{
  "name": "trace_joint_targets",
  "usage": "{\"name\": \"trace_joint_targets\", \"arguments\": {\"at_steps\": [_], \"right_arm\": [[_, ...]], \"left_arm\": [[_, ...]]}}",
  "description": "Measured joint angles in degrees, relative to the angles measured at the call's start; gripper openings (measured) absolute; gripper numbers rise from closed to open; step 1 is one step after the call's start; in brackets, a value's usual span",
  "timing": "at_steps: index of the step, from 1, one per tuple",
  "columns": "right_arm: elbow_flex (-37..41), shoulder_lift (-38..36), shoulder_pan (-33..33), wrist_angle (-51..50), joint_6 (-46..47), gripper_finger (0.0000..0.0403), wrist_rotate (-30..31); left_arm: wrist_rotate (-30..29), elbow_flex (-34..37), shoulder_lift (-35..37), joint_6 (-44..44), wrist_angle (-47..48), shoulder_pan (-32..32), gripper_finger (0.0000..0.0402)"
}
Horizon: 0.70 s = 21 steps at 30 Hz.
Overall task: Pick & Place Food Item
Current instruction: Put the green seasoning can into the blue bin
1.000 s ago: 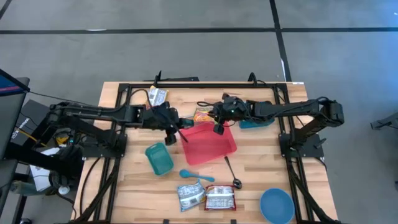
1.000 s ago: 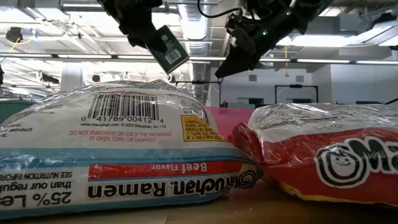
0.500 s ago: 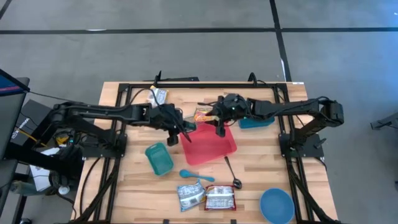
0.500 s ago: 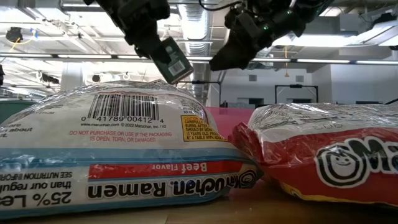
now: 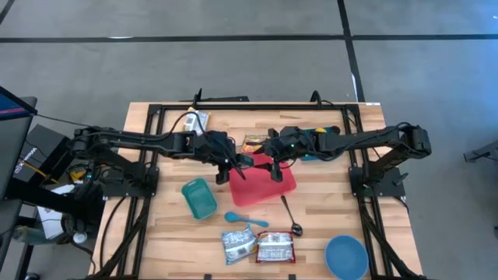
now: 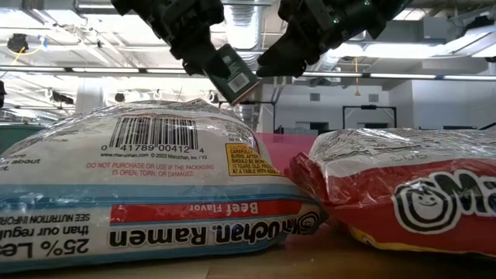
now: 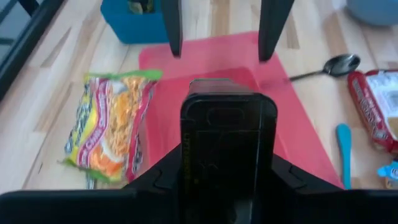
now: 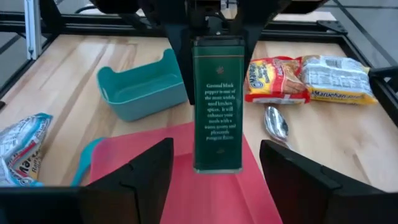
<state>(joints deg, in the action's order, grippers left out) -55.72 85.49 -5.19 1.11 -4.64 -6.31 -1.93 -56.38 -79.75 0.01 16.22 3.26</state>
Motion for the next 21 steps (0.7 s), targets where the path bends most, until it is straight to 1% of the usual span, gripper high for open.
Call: {"name": "trace_joint_targets", "arguments": {"at_steps": [2,8,13,15,17,21], "right_arm": [[0.0,0.0,0.0,0.3,0.2,0.0234,0.0],[0.0,0.0,0.1,1.8,1.7,0.0234,0.0],[0.0,0.1,0.4,1.6,1.7,0.0234,0.1],[0.0,0.1,0.4,1.2,1.9,0.0234,0.1],[0.0,0.1,0.3,0.7,1.9,0.0234,0.1],[0.0,0.1,0.4,0.2,3.1,0.0234,-0.1]], "left_arm": [[0.1,0.0,0.0,0.0,-0.8,0.0,0.0126],[0.3,0.1,-1.3,0.0,-1.8,-0.3,0.0117],[0.9,0.0,-3.0,0.0,-6.5,-0.3,0.0125],[0.9,0.0,-3.0,0.0,-5.6,-0.3,0.0125],[0.9,0.0,-2.9,0.0,-6.2,-0.3,0.0118],[1.0,0.0,-2.9,0.0,-7.6,-0.3,0.0117]]}}
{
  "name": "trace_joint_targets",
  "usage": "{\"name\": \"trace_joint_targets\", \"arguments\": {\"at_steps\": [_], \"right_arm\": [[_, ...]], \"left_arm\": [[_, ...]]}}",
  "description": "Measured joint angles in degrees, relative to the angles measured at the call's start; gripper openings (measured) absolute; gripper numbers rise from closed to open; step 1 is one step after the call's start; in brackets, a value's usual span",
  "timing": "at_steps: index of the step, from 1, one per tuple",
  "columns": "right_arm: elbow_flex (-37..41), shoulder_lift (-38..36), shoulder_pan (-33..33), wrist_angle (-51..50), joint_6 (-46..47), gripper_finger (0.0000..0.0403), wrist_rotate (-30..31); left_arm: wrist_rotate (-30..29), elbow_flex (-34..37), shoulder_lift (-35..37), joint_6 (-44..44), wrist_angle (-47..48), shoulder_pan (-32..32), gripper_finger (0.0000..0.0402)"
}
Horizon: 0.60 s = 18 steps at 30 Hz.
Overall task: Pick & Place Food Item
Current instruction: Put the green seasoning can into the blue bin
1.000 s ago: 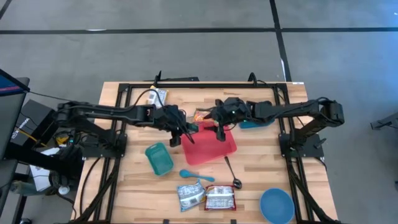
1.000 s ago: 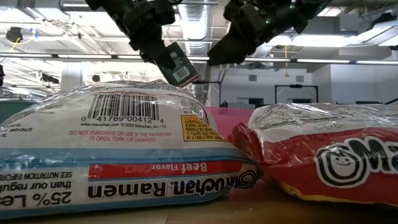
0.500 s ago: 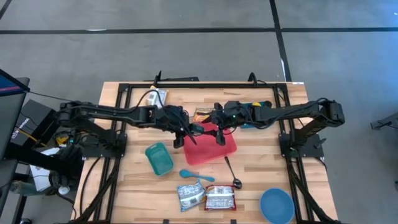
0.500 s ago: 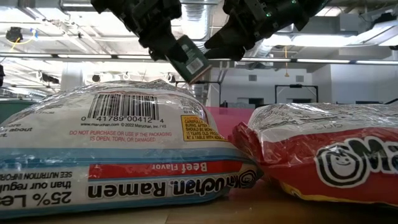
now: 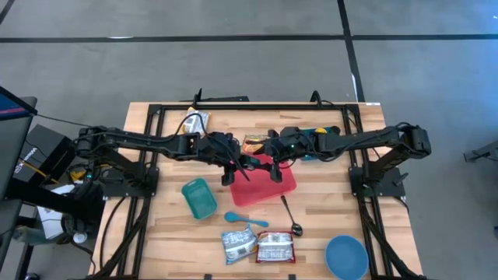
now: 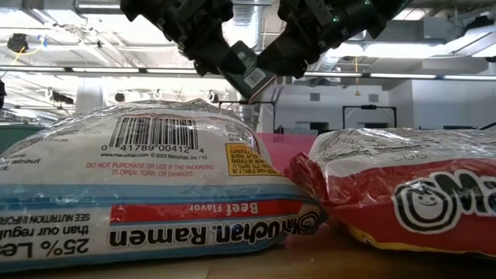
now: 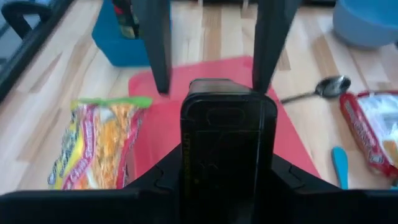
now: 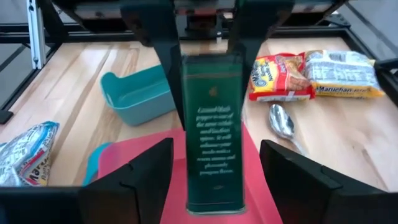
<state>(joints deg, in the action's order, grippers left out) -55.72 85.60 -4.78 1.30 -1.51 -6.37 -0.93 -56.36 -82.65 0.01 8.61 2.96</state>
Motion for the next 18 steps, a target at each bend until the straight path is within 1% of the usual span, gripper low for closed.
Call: {"name": "trace_joint_targets", "arguments": {"at_steps": [5,11,18], "right_arm": [[0.0,0.0,0.6,-0.2,0.0,0.0234,0.0],[0.0,0.0,0.7,0.3,1.3,0.0234,0.0],[-0.2,2.5,0.9,2.1,1.5,0.0234,-0.1]], "left_arm": [[0.1,0.0,0.0,0.0,-0.1,0.0,0.0124],[0.3,0.0,0.0,0.0,-1.4,0.0,0.0117],[0.3,0.0,0.0,0.0,-1.5,0.0,0.0122]]}}
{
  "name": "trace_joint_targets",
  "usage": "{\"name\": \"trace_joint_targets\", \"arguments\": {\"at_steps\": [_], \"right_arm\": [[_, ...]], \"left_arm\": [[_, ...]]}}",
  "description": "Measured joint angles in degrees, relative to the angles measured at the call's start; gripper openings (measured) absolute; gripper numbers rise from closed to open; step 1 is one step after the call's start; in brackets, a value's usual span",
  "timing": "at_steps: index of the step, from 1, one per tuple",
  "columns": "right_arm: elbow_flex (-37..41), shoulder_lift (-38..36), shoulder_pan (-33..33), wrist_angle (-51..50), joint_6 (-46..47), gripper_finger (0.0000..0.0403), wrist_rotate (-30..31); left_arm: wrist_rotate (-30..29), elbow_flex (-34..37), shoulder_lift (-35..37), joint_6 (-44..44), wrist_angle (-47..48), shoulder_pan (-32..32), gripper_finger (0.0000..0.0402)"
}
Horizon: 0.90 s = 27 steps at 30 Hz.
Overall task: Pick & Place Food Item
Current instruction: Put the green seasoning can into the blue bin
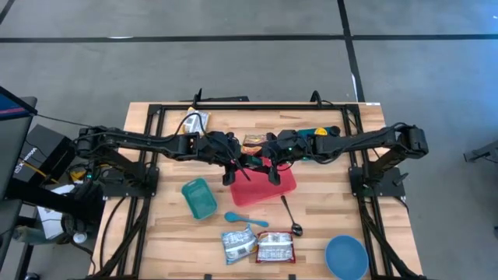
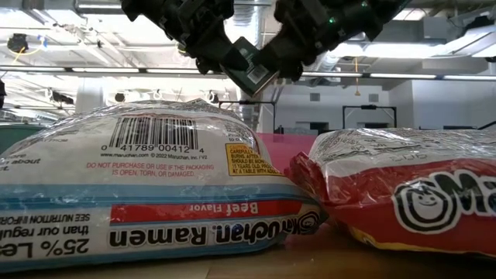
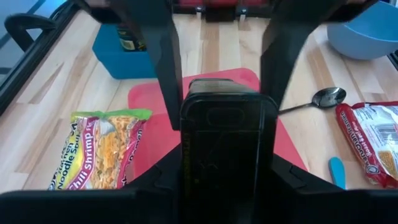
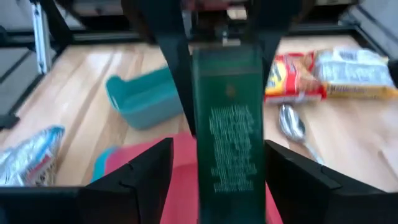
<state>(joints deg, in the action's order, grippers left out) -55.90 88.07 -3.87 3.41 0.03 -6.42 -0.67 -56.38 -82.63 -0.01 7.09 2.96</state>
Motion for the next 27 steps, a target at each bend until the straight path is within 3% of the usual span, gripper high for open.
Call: {"name": "trace_joint_targets", "arguments": {"at_steps": [14,27], "right_arm": [[0.1,1.8,-0.5,0.6,-0.4,0.0164,0.1],[0.1,1.8,-0.5,2.1,-0.5,0.0153,0.2]], "left_arm": [[-0.2,0.0,0.0,0.0,1.0,0.0,0.0117],[-0.2,0.0,0.0,0.0,1.7,0.0,0.0117]]}}
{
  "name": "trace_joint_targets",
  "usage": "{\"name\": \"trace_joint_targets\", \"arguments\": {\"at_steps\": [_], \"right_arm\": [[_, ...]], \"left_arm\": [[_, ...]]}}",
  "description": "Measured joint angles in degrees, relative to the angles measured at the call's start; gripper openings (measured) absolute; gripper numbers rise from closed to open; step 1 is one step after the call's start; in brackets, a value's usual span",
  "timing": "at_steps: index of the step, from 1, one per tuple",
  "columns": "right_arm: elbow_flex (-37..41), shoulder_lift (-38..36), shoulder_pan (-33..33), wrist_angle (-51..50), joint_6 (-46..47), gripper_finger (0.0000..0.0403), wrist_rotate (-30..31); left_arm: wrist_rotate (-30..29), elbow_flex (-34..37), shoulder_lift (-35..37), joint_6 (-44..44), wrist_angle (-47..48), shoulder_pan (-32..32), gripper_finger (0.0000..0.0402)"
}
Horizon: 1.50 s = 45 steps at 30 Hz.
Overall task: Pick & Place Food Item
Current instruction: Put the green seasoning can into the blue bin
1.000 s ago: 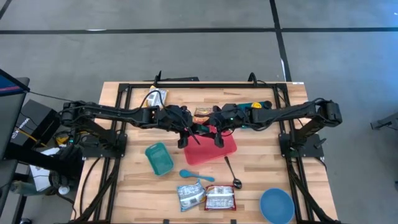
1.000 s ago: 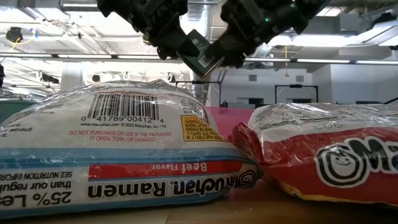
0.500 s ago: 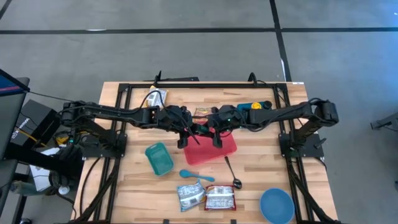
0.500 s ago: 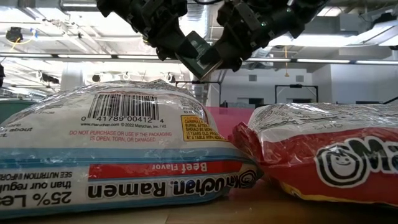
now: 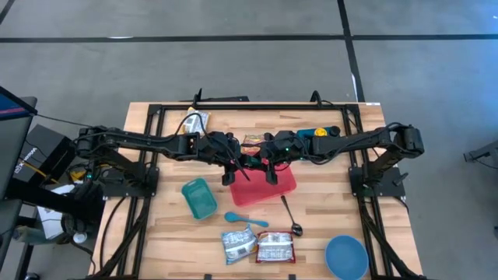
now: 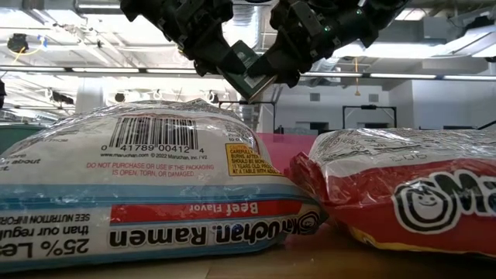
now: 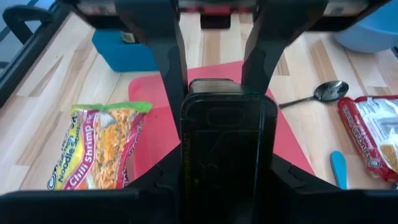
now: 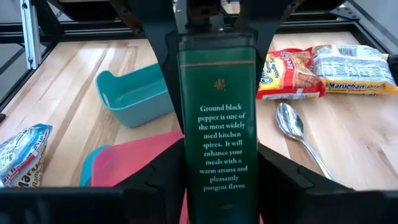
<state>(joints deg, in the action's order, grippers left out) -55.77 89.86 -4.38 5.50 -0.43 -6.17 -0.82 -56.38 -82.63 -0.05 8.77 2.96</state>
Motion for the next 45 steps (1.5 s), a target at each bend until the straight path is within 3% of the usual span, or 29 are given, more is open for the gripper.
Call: {"name": "trace_joint_targets", "arguments": {"at_steps": [9,16,21,26,39,45], "right_arm": [[0.0,0.0,0.0,-0.1,-0.3,0.0117,-0.1],[0.0,0.0,0.0,-0.1,-0.1,0.0134,0.0],[0.0,0.0,0.0,-0.2,-0.2,0.0108,0.0],[0.0,0.0,0.0,-0.3,-0.1,0.0107,0.0],[0.0,0.0,-0.1,-1.8,0.0,0.0107,0.0],[0.0,-0.7,-0.7,-4.7,0.0,0.0107,0.1]], "left_arm": [[0.2,0.0,0.0,-0.3,0.7,0.0,0.0117],[0.8,0.0,0.0,-0.2,0.7,0.0,0.0121],[0.8,0.0,0.0,-0.2,0.7,0.0,0.0127],[0.9,0.0,0.0,-0.2,0.6,0.0,0.0125],[1.9,0.0,0.0,-0.2,0.4,0.0,0.0216],[1.9,0.0,3.1,-0.2,1.3,0.5,0.0231]]}}
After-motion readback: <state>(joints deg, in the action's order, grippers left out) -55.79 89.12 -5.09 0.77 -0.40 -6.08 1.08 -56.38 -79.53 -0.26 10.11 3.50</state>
